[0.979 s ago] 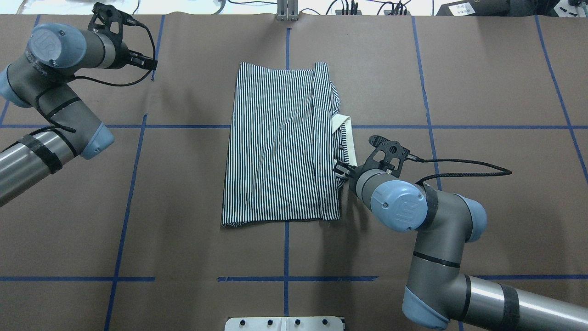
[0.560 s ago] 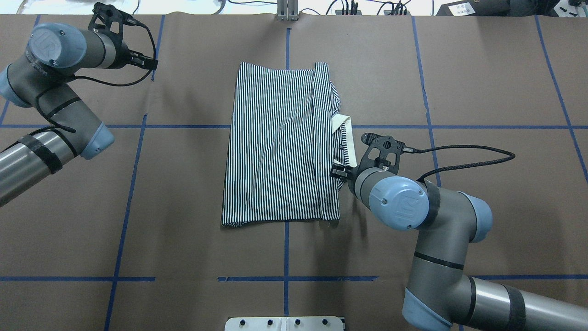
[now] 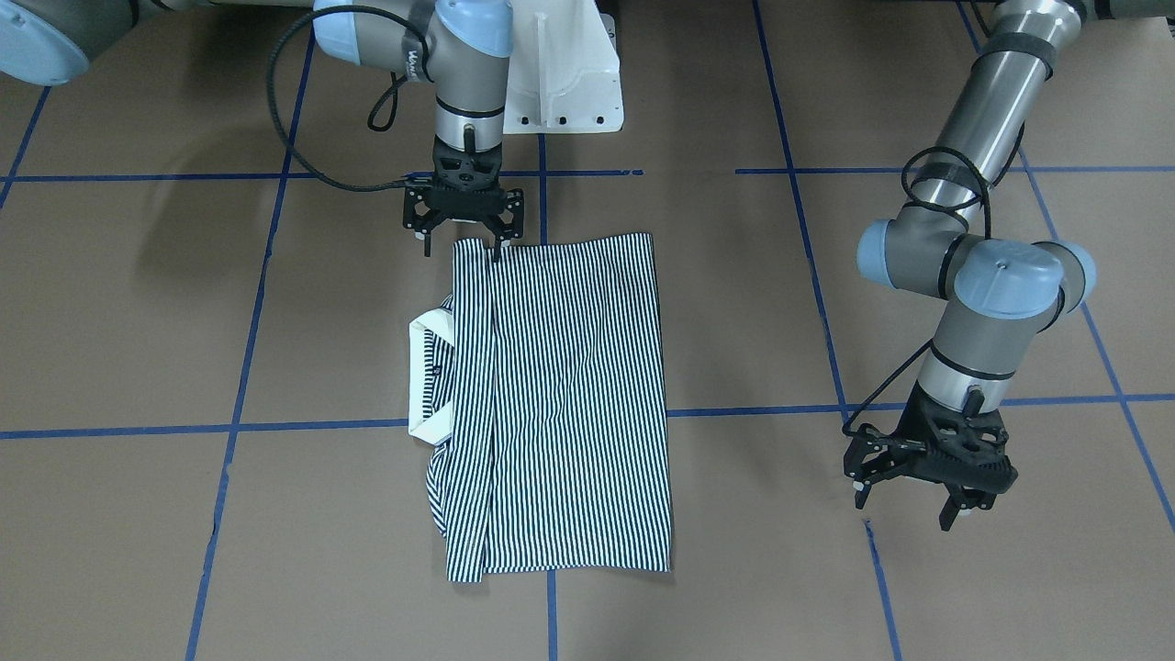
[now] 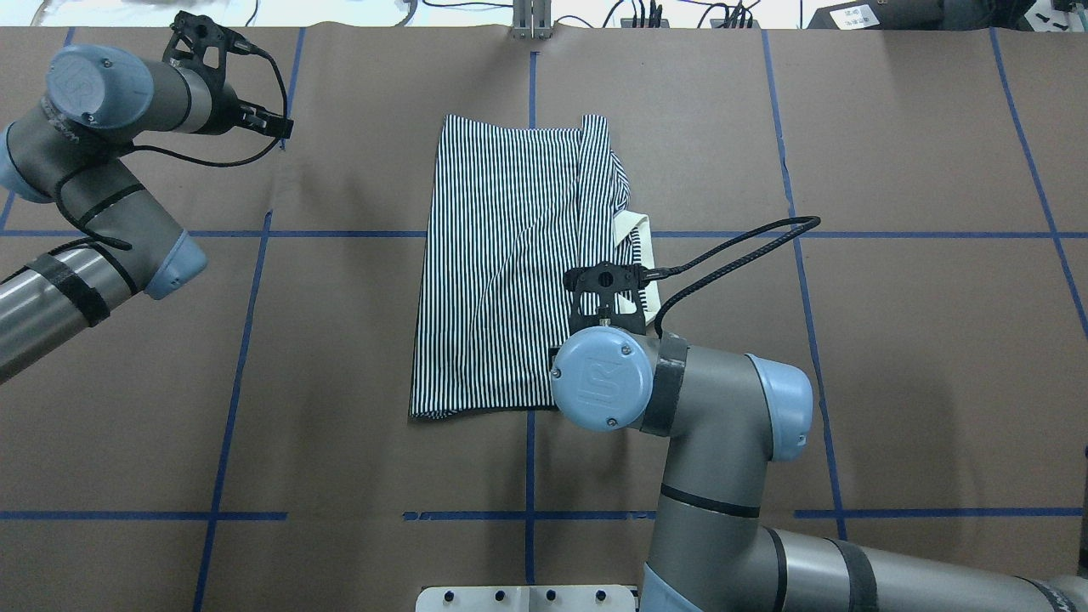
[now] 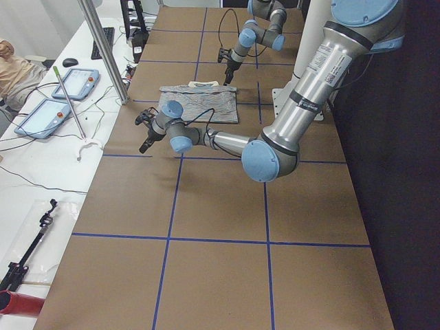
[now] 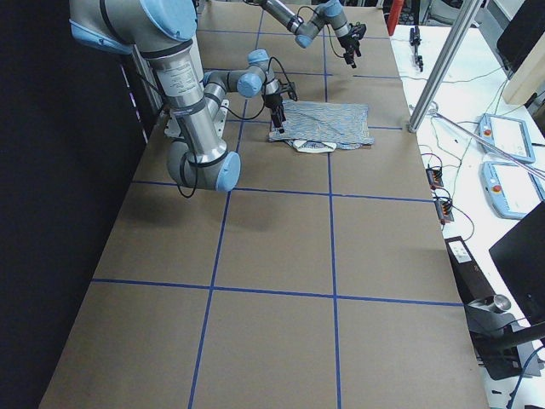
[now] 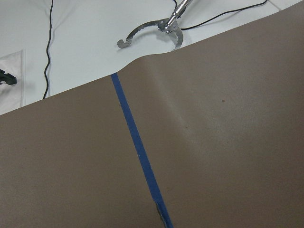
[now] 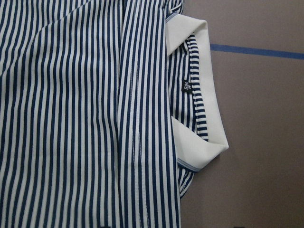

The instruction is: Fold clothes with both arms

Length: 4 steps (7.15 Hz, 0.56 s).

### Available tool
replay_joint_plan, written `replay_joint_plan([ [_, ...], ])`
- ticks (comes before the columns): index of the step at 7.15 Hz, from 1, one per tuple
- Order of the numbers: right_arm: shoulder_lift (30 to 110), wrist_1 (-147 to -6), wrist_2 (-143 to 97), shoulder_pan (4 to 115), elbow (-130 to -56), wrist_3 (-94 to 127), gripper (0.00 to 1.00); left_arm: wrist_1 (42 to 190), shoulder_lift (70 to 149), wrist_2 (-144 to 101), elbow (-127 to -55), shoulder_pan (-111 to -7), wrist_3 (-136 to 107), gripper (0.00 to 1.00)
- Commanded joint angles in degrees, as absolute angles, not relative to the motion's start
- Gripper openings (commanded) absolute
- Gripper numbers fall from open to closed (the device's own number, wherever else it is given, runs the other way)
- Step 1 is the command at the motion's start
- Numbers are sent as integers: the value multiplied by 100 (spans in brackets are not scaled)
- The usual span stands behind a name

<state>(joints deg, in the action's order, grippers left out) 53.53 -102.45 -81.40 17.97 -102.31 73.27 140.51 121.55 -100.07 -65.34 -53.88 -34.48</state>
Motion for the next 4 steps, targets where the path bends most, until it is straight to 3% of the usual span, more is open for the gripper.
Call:
replay_joint_plan([
  [1,5221,-10450,-8165,1592,-9959,6384,57,14054,12146,-10011,-6539,-5388,-3454,100],
  [4,5098,-10450,-8130,1485,-9765,5944,51,14054,12146,-10020,-6548,-5388,-3454,100],
])
